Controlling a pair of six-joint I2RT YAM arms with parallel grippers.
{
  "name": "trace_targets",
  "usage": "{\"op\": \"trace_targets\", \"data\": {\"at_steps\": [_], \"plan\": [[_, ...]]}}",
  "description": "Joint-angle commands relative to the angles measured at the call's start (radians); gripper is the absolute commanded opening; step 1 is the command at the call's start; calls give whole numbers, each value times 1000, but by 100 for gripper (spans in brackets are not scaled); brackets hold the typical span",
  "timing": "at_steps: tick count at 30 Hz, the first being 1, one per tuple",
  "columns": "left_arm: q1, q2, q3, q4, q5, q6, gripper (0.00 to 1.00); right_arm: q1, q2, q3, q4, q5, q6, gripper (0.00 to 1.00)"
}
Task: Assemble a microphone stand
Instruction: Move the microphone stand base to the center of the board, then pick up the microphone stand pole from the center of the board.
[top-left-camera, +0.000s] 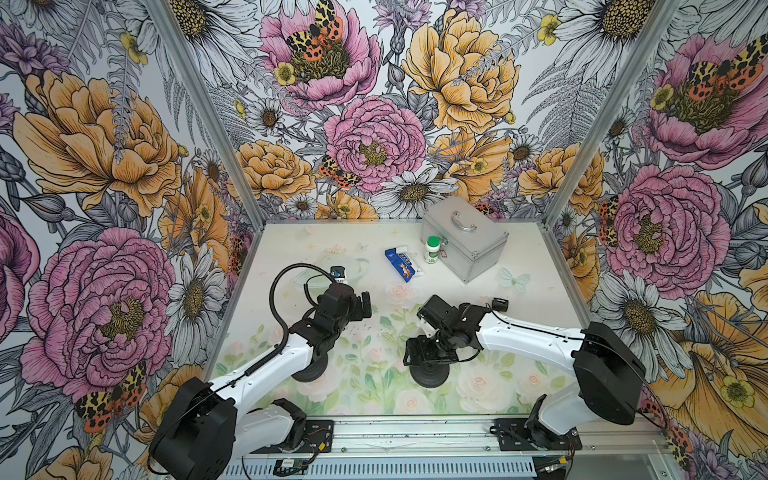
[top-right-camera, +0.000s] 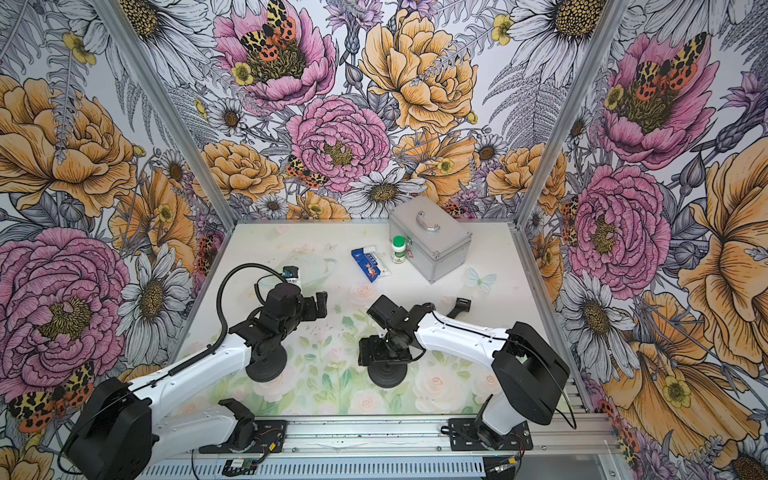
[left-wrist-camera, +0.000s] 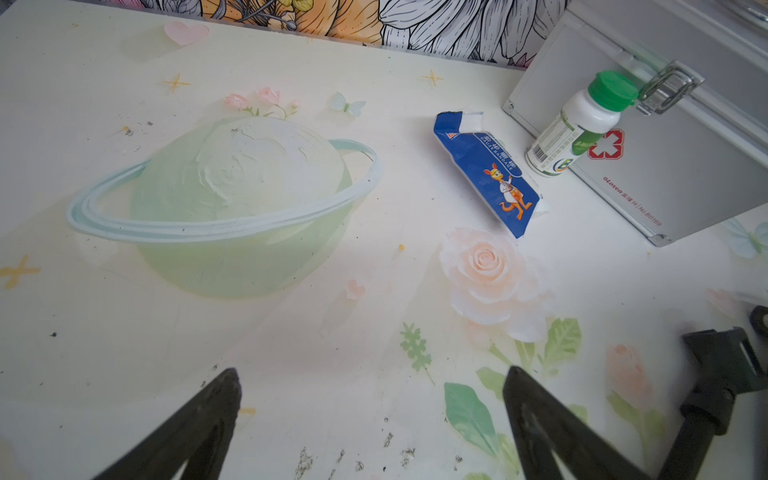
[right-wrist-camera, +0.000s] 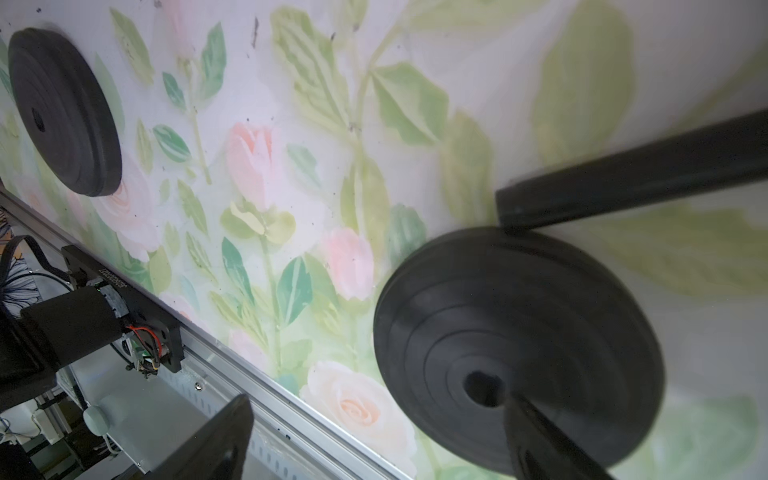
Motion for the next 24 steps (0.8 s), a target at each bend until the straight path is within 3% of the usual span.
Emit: {"op": "trace_targets", "data": {"at_steps": [1,5,7,12,19,24], "plan": [[-8,-6,23,1,-30,-14,99,-20,-34,62,-83,134,80,92],[-11,-3,24,1,-31,-11,99,-43,-13,133,-136,279,259,87],[-11,-4,24,1,-31,-11,99,-57,1,137,-155,348,384,80],[-14,-7,22,1,-34,-9,99,-143,61,131,-153,432,624,67],[-20,-11,23,5,-30,2,99,-201,217,253,-156,421,652,71],[-37,-46,1,34,-23,25,99,-242,237,234,-156,463,677,74]]}}
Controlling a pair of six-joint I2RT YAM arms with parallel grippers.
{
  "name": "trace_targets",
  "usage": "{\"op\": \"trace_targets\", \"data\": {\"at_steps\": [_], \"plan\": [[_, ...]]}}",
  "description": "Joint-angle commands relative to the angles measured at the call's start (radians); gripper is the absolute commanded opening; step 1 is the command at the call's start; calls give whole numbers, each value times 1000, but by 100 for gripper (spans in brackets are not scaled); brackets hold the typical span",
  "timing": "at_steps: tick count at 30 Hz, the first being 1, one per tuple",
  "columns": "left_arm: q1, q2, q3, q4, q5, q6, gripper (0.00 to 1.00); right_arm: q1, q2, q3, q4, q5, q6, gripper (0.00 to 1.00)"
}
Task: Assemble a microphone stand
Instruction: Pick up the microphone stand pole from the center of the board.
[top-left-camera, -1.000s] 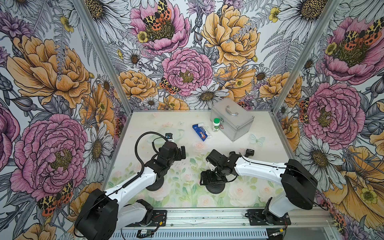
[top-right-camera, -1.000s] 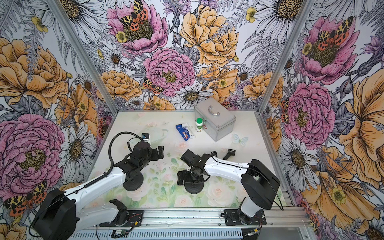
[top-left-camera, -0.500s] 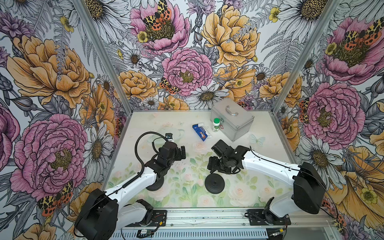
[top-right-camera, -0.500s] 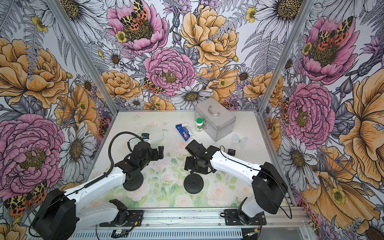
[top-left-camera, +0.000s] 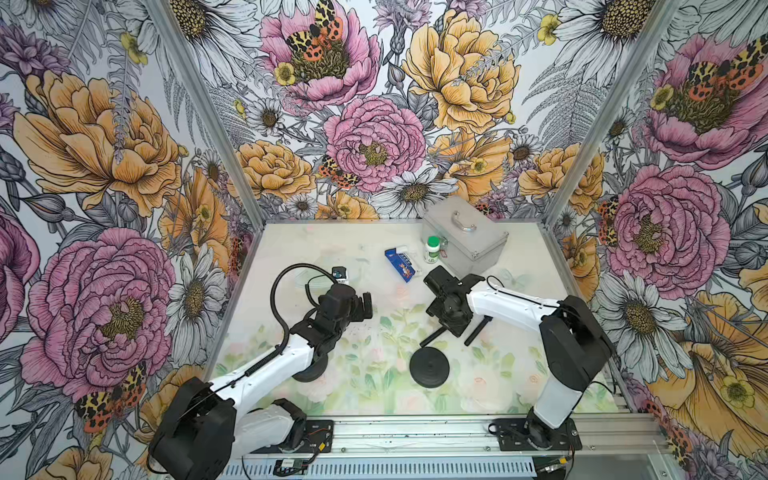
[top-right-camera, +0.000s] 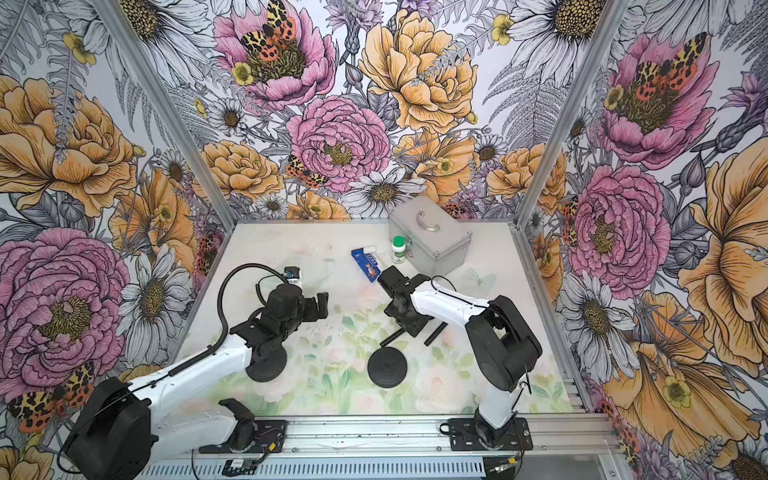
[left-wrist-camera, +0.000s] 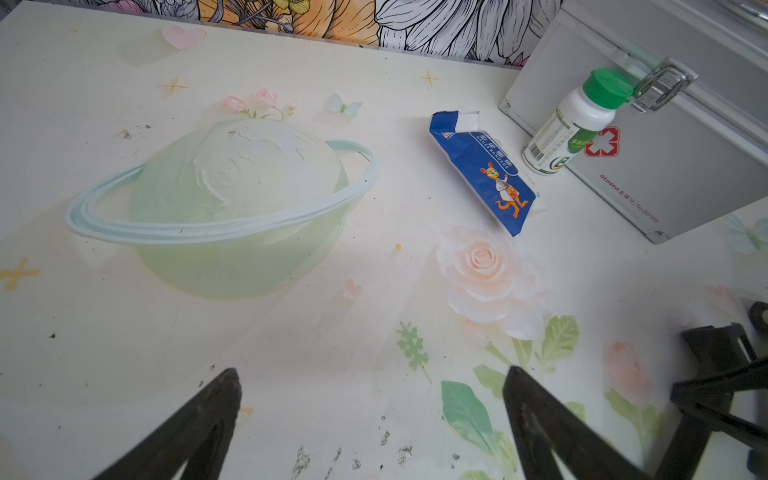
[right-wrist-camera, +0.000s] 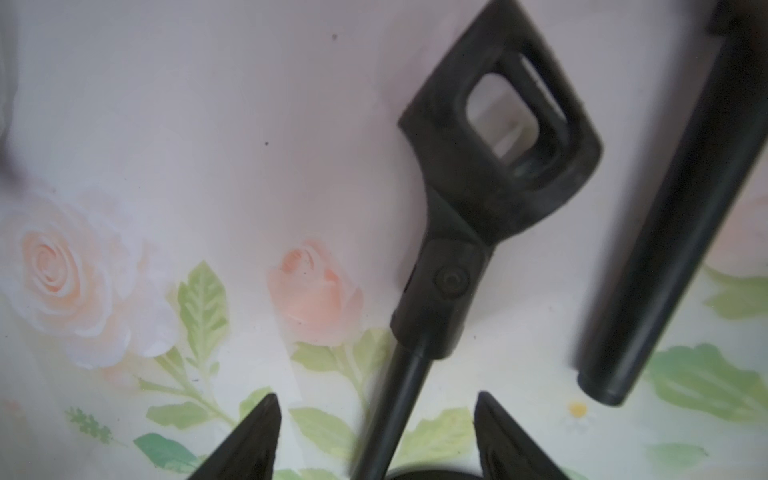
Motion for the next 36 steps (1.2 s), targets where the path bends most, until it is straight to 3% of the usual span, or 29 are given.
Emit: {"op": "trace_targets", "data": {"at_steps": [1,5,7,13,17,24,28,31,36], "plan": [[-13,-50,-9,48,0,25,99,-27,9,-3,-12,76,38,74],[-21,-79,-31,92,19,41,99,-49,54,-7,-10,64,7,69],[-28,-84,-31,99,15,52,99,-48,97,31,-10,58,-62,58],[-45,-108,-6,97,70,83,99,-49,142,54,-10,41,-109,50],[-41,-144,21,71,82,51,99,-48,131,53,-10,48,-146,18],[-6,-207,99,28,180,21,99,-19,-12,75,0,152,-395,11],[-2,-186,134,26,469,157,99,44,-133,71,87,204,-674,13],[-9,-155,148,58,632,182,98,89,-221,26,213,93,-904,13],[-26,-114,88,268,802,164,95,113,-369,-65,409,-53,-1015,16]]}}
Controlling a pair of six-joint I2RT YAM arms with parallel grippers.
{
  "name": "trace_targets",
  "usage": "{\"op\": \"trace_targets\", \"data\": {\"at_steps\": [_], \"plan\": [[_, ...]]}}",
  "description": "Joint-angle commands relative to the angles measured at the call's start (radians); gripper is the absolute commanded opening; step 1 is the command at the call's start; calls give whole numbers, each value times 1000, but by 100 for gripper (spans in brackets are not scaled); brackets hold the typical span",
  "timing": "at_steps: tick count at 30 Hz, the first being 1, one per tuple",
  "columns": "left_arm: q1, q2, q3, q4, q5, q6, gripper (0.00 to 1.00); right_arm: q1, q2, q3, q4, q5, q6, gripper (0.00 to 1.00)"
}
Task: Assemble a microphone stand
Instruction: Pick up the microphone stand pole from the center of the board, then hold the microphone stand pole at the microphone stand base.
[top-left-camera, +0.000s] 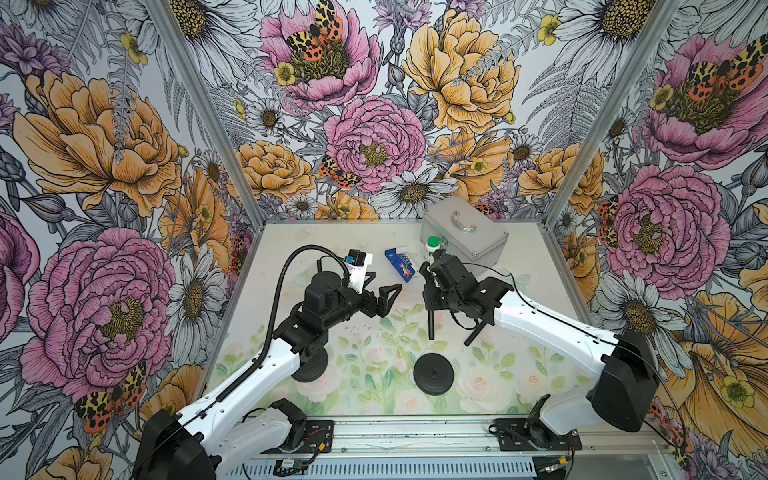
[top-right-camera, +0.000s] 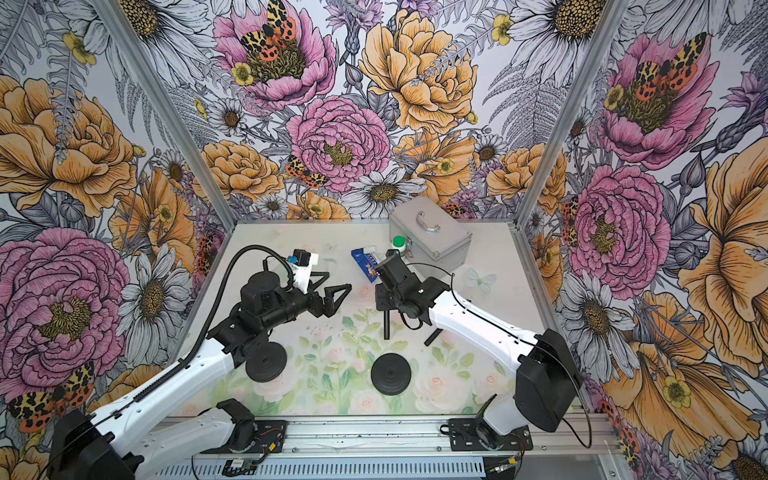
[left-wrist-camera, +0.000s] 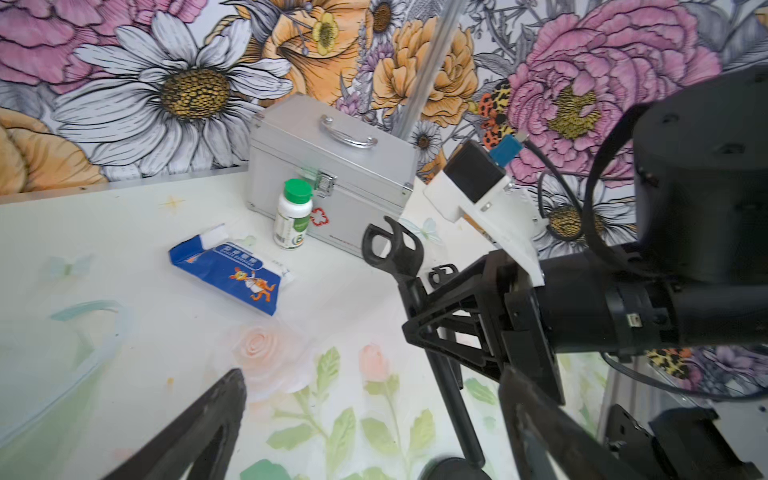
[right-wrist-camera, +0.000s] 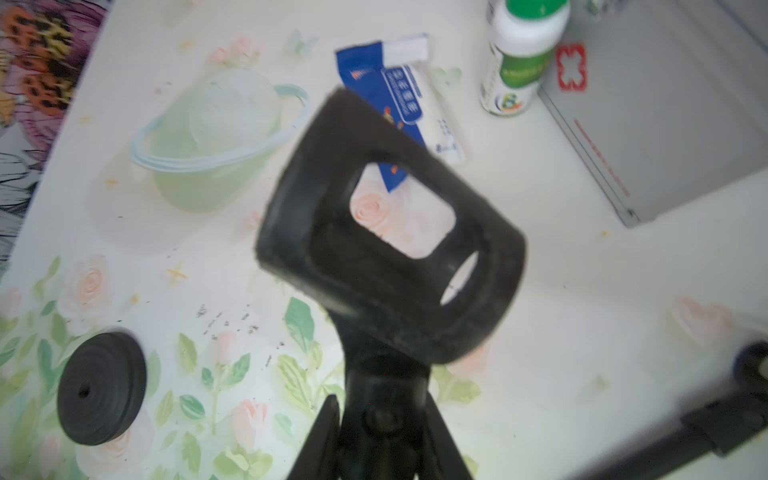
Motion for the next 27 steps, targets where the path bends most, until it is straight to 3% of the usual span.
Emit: {"op": "trace_targets", "data": {"at_steps": [1,4,7,11,14,17,20,27], "plan": [[-23,13,-43,161,207,29,95,3,-95,-81,213,-101,-183,16],[-47,21,-73,211,246,75,95,9,-198,-170,369,-149,-263,15],[-69,33,-115,257,191,112,93,17,-299,-279,577,-241,-355,14],[-73,51,-187,421,257,116,92,18,-402,-428,891,-298,-385,10],[-97,76,-178,438,306,154,92,19,-430,-429,892,-333,-409,10],[-138,113,-159,439,329,207,89,24,-441,-428,872,-455,-490,11],[-170,134,-173,483,241,226,80,26,-441,-431,886,-477,-487,11],[-166,111,-232,597,146,209,38,31,-451,-452,896,-485,-476,12]]}}
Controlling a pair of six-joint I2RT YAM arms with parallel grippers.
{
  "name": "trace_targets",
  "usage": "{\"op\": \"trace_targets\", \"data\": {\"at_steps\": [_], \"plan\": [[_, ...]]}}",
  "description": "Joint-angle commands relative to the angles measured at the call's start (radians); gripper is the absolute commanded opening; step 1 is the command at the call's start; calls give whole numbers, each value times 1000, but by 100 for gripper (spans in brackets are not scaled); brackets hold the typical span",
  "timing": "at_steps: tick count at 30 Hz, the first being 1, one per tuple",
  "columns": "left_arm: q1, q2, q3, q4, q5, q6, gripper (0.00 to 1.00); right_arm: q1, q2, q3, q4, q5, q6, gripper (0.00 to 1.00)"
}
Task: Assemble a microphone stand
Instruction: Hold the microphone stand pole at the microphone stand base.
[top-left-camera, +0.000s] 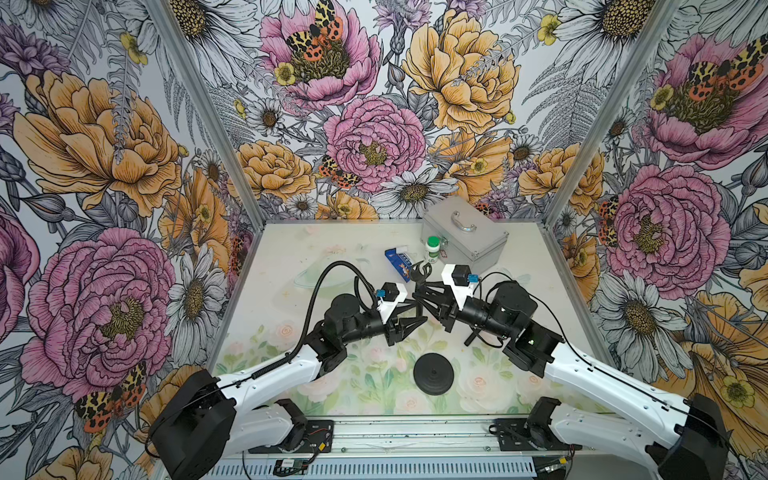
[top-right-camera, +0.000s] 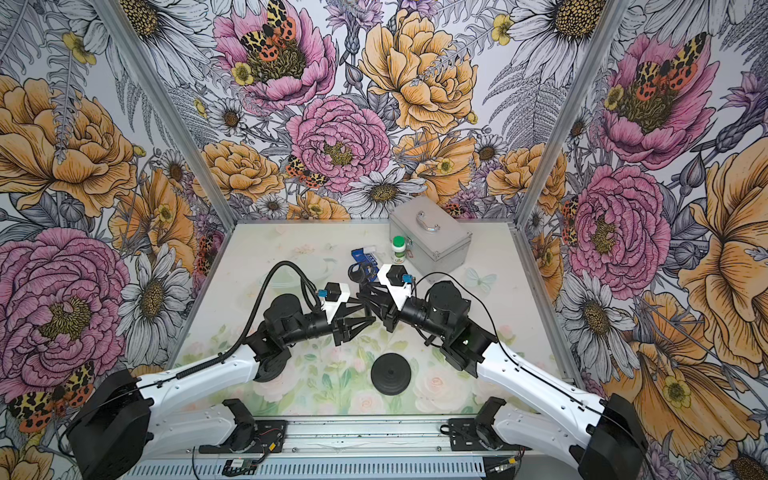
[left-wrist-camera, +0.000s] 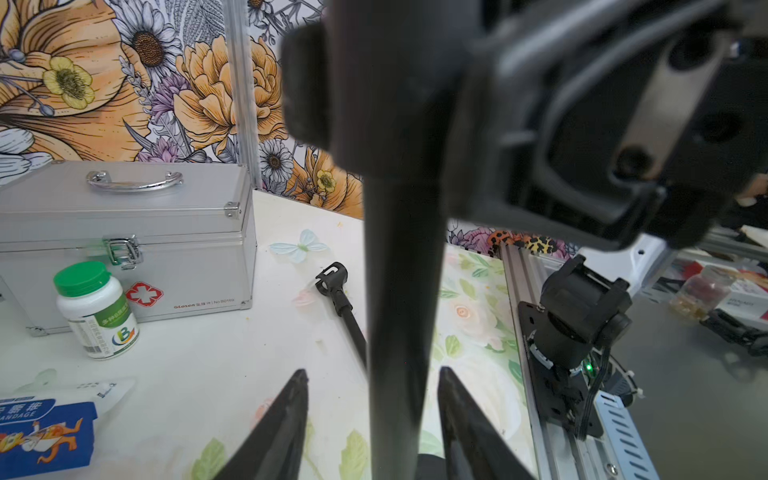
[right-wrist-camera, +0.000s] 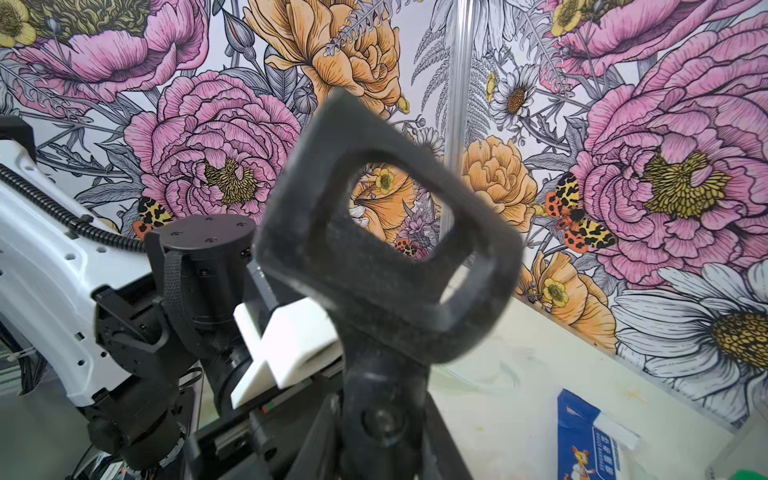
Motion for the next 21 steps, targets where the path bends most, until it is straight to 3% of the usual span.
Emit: {"op": "trace_targets", "data": {"at_steps": [1,3,6,10,20,21], "plan": [[6,-28,-41,92,-63,17,31,6,-28,-21,53,-15,-14,12],[6,-30,-52,91,-63,34,16,5,-36,-36,51,3,-9,16],[7,-9,-51,85,-44,54,4,5,-35,-23,-30,14,-10,20],[8,22,-37,85,-26,56,4,6,-40,-1,-115,8,-10,26],[8,84,-31,119,9,44,7,6,-81,-38,-100,0,0,34],[8,88,-31,123,9,44,7,6,-81,-38,-96,8,-1,47]]}}
